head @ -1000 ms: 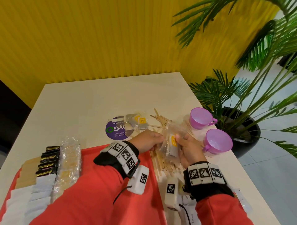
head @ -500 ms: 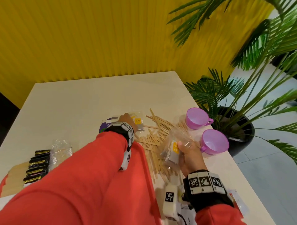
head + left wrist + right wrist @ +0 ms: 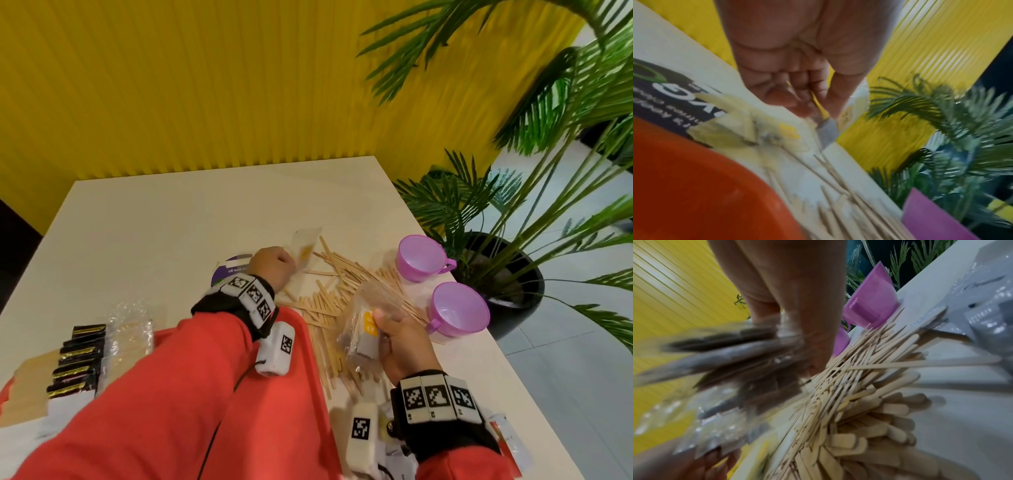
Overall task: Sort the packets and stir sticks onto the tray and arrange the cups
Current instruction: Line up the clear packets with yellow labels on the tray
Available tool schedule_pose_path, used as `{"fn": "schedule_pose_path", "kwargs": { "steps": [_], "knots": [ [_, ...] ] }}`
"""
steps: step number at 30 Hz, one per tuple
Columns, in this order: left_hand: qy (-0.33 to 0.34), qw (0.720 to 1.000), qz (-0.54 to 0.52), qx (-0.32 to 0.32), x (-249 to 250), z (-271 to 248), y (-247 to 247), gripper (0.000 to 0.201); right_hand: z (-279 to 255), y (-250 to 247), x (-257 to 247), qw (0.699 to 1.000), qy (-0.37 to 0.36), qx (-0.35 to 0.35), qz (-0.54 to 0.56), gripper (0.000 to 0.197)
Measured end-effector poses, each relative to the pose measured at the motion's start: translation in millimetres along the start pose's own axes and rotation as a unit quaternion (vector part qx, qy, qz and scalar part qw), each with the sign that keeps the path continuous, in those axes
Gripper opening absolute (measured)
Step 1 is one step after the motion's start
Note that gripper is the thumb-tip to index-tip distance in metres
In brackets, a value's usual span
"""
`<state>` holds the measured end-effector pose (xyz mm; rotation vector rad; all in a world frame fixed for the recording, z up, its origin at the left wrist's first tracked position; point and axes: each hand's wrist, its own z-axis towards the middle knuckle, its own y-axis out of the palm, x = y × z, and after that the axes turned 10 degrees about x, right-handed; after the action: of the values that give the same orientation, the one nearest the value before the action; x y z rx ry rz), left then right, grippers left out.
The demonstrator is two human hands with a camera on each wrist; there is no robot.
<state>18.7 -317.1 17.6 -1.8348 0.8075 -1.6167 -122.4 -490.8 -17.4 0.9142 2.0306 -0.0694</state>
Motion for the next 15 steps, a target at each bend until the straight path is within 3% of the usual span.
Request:
{"fn": "schedule_pose_path", "kwargs": {
  "steps": [3, 6, 9, 12, 14, 15],
  "knots": [
    [0.067, 0.986, -0.136, -0.072, 0, -29, -2, 0.025, -1, 4, 0, 1.000, -0.020, 0.003, -0.023, 0.064],
    [0.078, 0.959, -0.166, -0.217, 2, -51, -1, 0.027, -3, 11, -2, 0.997, -0.046, -0.004, -0.056, 0.012],
    [0.084, 0.945, -0.147, -0.280, 1, -57, -4, 0.024, -6, 14, -4, 0.992, -0.063, 0.011, -0.113, 0.015],
    [0.034, 0.954, -0.177, -0.240, -3, -44, -8, 0.016, -12, 12, -7, 0.993, -0.047, 0.025, -0.107, 0.033],
    [0.013, 0.982, -0.126, -0.139, -10, -26, -8, 0.008, -14, 9, -8, 0.995, -0.042, 0.025, -0.083, 0.032],
    [0.002, 0.993, -0.088, -0.083, -15, -15, -6, 0.014, -14, 7, -9, 0.996, -0.044, 0.012, -0.073, 0.031]
  ]
}}
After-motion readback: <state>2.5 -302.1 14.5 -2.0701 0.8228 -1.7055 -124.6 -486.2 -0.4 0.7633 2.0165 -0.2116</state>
